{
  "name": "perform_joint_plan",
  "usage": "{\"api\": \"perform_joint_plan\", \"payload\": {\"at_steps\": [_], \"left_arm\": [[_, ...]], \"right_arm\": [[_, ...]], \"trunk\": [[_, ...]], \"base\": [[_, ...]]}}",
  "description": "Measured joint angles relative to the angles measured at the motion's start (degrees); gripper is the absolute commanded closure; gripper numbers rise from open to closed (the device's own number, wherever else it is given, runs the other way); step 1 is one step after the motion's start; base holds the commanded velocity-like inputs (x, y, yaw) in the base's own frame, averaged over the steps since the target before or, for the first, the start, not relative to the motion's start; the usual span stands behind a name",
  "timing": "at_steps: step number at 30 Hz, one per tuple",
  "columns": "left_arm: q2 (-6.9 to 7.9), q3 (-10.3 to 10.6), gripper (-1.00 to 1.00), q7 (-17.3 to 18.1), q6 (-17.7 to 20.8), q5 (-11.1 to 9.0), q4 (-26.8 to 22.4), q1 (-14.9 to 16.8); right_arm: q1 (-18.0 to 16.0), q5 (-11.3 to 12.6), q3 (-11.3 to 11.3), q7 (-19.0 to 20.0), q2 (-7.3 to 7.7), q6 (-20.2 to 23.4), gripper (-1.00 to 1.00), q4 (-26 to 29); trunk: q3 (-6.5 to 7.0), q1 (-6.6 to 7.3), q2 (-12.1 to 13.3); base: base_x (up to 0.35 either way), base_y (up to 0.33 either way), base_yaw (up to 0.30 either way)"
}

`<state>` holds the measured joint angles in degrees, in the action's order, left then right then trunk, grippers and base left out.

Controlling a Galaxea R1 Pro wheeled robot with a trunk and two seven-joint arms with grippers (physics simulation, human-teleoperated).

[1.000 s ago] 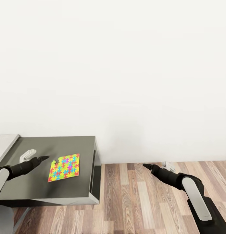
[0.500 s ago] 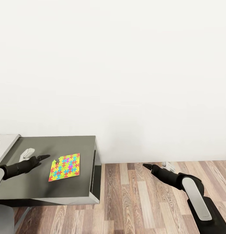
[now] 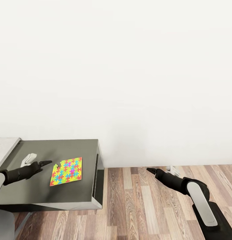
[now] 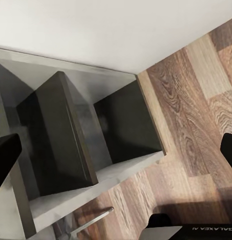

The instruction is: Put all the toys in the child's room - the three board games (two on the bed and one on the table), the two jigsaw puzzles on the table, and the tennis ball on the table - inside the toy box on the table in the child's room.

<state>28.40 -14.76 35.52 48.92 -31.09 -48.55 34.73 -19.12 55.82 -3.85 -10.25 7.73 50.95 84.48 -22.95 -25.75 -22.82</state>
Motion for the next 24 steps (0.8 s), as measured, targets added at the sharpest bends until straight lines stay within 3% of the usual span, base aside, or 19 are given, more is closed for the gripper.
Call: {"api": "perform_joint_plan", "payload": {"at_steps": [5, 13, 18, 24], "left_arm": [[-0.38, 0.13, -1.0, -0.16, 0.31, 0.67, 3.15, 1.22], [-0.7, 0.62, -1.0, -0.07, 0.35, 1.29, 3.95, 1.59], [-0.85, 2.93, -1.0, -0.27, 0.26, 1.29, 3.99, 1.61], [-1.08, 3.94, -1.0, 0.15, -0.09, 1.25, 3.84, 1.61]], "right_arm": [[0.0, 0.0, 0.0, 0.0, 0.02, 0.0, -1.0, 0.06], [0.0, 0.0, 0.06, 0.0, -0.06, 0.0, -1.0, 0.02], [0.0, 0.0, 0.08, 0.0, -0.08, 0.0, -1.0, 0.01], [0.0, 0.0, 0.09, 0.0, -0.04, 0.0, -1.0, 0.01]], "trunk": [[0.0, 0.0, 0.0], [0.0, 0.0, 0.0], [0.0, 0.0, 0.0], [0.0, 0.0, 0.0]], "base": [[0.0, 0.0, 0.0], [0.0, 0.0, 0.0], [0.0, 0.0, 0.0], [0.0, 0.0, 0.0]]}}
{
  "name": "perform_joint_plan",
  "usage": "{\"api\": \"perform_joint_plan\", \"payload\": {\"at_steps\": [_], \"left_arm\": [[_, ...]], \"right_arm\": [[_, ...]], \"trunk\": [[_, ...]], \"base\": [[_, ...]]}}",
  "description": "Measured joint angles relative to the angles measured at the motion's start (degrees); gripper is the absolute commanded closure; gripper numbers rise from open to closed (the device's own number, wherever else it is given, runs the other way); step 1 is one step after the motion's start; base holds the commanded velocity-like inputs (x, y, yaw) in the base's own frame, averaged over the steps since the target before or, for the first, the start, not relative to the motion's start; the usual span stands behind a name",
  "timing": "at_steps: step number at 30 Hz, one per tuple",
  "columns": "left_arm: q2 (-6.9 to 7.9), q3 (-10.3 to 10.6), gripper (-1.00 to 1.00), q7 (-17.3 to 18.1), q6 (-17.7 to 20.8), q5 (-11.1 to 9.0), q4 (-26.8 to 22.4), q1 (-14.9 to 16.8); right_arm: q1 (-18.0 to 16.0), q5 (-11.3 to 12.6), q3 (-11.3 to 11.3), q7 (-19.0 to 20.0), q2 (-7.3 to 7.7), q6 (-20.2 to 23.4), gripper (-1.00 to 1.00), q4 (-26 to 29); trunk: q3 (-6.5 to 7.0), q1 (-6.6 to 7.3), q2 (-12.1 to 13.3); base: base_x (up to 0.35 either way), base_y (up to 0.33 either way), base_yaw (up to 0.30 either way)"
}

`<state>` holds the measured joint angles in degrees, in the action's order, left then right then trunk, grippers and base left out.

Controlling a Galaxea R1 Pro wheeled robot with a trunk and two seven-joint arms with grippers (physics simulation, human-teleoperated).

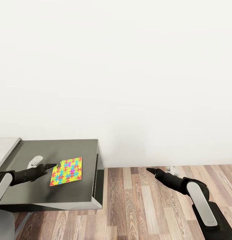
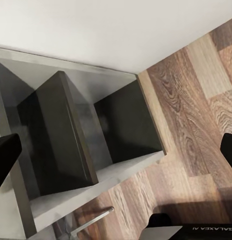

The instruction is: Put all the toys in the child's room - the three board games (two on the bed and one on the table), the two jigsaw puzzles on the table, and the tennis ball on the table - inside the toy box on the table in the child's room.

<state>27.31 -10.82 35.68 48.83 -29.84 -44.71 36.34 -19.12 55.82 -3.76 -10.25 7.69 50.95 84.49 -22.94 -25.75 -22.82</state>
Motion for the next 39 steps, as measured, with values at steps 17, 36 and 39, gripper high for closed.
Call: {"api": "perform_joint_plan", "payload": {"at_steps": [17, 36, 39], "left_arm": [[-0.22, 0.2, -1.0, -0.43, -0.19, 0.0, -0.11, 0.0], [-0.23, 0.2, -1.0, -0.37, -0.27, 0.01, -0.11, 0.0], [-0.23, 0.2, -1.0, -0.37, -0.27, 0.01, -0.11, 0.0]], "right_arm": [[0.0, 0.07, 0.02, 0.0, -0.05, 0.0, -1.0, 0.0], [0.0, 0.08, 0.06, 0.0, -0.05, 0.0, -1.0, 0.0], [0.0, 0.08, 0.08, 0.0, -0.05, 0.0, -1.0, 0.0]], "trunk": [[-0.26, 0.0, 0.0], [-1.58, 0.0, 0.0], [-1.79, 0.0, 0.0]], "base": [[0.0, 0.0, 0.0], [0.0, 0.0, 0.0], [0.0, 0.0, 0.0]]}}
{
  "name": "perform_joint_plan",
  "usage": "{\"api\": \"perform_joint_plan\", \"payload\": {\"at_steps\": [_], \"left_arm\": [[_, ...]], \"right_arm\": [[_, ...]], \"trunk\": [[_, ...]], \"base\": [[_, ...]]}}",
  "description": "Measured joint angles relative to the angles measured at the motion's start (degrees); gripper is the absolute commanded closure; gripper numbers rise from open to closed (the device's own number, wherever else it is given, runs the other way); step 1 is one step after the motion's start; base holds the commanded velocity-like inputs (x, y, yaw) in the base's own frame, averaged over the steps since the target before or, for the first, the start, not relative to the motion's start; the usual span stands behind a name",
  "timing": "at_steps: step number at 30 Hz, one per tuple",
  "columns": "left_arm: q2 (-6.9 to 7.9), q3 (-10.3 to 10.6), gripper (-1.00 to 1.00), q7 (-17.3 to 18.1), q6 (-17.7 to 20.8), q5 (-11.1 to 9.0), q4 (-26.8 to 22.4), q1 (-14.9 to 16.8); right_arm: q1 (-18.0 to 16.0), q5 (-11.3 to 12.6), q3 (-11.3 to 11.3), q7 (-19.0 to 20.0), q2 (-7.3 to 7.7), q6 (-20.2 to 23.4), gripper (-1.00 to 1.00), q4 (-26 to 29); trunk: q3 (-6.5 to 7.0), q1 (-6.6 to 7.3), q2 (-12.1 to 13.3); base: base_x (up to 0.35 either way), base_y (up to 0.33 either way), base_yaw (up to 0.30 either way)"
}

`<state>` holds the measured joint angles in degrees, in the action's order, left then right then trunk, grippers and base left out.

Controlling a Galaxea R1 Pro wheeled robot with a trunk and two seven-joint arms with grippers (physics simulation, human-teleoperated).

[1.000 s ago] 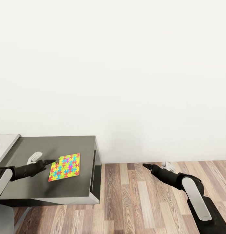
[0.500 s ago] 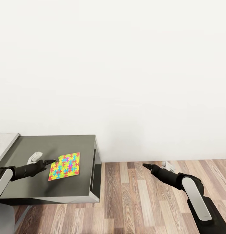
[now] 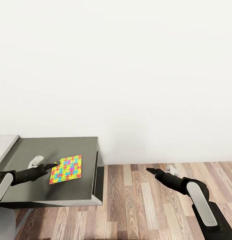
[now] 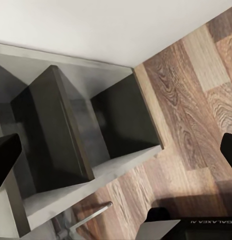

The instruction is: Put all the toys in the child's room - the three board games (two on the bed and one on the table), the two jigsaw puzzles on the table, and the tennis ball on the table - inside the toy box on the table in the child's room.

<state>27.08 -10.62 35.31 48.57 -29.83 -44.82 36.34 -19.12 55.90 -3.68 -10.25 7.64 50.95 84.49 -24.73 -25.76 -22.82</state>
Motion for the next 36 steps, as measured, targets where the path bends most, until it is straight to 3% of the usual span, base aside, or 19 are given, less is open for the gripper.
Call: {"api": "perform_joint_plan", "payload": {"at_steps": [31, 36], "left_arm": [[0.0, 0.0, -1.0, 0.01, 0.0, 0.0, 0.0, 0.0], [0.0, 0.01, -1.0, 0.01, -0.01, -0.03, -0.01, 0.01]], "right_arm": [[0.0, -0.01, 0.01, 0.0, -0.05, 0.0, -1.0, 0.0], [0.0, -0.02, 0.02, -0.01, -0.06, 0.01, -1.0, 0.02]], "trunk": [[-1.58, 0.0, 0.0], [-1.6, 0.0, -0.01]], "base": [[0.0, 0.0, 0.0], [0.0, -0.173, 0.0]]}}
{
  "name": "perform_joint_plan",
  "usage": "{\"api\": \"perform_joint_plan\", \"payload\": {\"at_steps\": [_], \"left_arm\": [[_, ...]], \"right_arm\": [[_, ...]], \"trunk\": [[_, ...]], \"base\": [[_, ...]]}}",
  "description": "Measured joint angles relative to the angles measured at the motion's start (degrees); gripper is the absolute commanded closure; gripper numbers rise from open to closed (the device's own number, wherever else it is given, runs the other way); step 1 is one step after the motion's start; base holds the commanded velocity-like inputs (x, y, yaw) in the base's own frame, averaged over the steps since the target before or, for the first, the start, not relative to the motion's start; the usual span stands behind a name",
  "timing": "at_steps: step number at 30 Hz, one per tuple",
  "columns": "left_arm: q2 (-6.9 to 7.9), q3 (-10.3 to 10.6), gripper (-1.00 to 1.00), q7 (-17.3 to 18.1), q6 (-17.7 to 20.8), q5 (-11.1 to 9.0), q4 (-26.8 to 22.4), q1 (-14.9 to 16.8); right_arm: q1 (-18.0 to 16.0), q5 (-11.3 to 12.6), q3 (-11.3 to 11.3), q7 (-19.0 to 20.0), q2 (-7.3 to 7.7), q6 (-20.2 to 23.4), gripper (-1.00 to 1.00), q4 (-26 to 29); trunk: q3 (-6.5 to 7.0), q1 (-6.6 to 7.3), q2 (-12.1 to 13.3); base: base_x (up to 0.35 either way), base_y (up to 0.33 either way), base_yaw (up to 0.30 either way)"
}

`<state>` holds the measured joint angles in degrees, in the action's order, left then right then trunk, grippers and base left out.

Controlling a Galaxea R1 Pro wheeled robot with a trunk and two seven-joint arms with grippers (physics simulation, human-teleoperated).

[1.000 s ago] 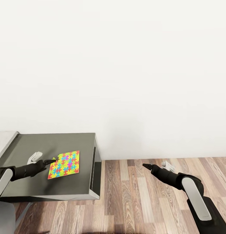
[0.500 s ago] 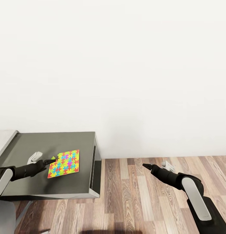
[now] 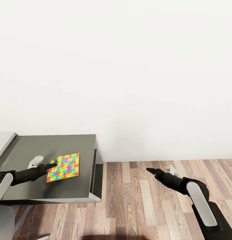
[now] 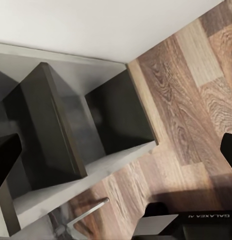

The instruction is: Put all the toys in the child's room - the three board games (two on the bed and one on the table), the two jigsaw puzzles on the table, and the tennis ball on the table - inside the toy box on the table in the child's room.

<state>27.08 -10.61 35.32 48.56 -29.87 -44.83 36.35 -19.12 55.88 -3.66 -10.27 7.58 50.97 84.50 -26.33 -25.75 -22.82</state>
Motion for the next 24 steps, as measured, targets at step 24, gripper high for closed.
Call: {"api": "perform_joint_plan", "payload": {"at_steps": [24], "left_arm": [[0.0, 0.04, -1.0, 0.33, 0.01, 0.03, -0.08, 0.0]], "right_arm": [[0.0, -0.04, 0.16, 0.01, -0.03, -0.1, -1.0, -0.02]], "trunk": [[0.0, 0.0, 0.0]], "base": [[0.0, -0.081, 0.0]]}}
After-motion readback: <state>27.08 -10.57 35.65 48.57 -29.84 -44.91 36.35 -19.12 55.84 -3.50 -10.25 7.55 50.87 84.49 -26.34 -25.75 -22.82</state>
